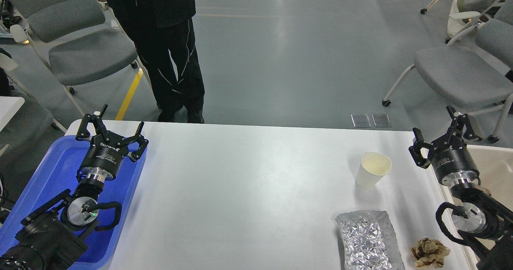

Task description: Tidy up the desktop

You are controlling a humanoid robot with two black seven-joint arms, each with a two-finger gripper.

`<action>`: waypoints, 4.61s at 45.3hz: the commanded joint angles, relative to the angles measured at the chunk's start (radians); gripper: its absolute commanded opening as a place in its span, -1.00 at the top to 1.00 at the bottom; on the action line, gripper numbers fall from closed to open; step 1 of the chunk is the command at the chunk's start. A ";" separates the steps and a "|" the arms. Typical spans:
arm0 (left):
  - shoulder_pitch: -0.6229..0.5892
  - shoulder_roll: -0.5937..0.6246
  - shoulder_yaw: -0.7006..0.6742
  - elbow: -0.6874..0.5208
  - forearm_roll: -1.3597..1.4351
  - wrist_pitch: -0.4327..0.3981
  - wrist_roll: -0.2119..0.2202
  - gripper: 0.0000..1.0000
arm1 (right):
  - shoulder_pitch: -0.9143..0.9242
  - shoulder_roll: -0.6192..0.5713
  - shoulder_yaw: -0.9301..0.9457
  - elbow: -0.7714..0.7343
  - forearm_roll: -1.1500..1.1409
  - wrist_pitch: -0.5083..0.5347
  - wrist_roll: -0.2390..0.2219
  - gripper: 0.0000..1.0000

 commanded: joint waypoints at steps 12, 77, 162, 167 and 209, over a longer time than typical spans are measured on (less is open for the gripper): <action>-0.001 0.000 0.000 0.000 0.000 0.004 0.000 -1.00 | 0.002 0.006 -0.003 -0.008 0.000 0.003 0.000 -1.00; -0.001 0.000 0.002 0.000 0.002 -0.004 0.000 -1.00 | 0.019 -0.005 -0.014 -0.064 -0.011 0.001 0.004 -1.00; -0.001 0.000 0.003 0.000 0.003 -0.004 0.000 -1.00 | 0.541 -0.358 -0.883 0.190 -1.253 0.004 -0.326 -1.00; -0.001 0.000 0.003 0.000 0.003 -0.004 0.000 -1.00 | 0.538 -0.297 -0.938 0.125 -1.264 -0.046 -0.326 -1.00; -0.001 0.000 0.003 0.000 0.003 -0.004 0.000 -1.00 | 0.541 -0.065 -1.055 -0.119 -1.234 -0.106 -0.329 -0.01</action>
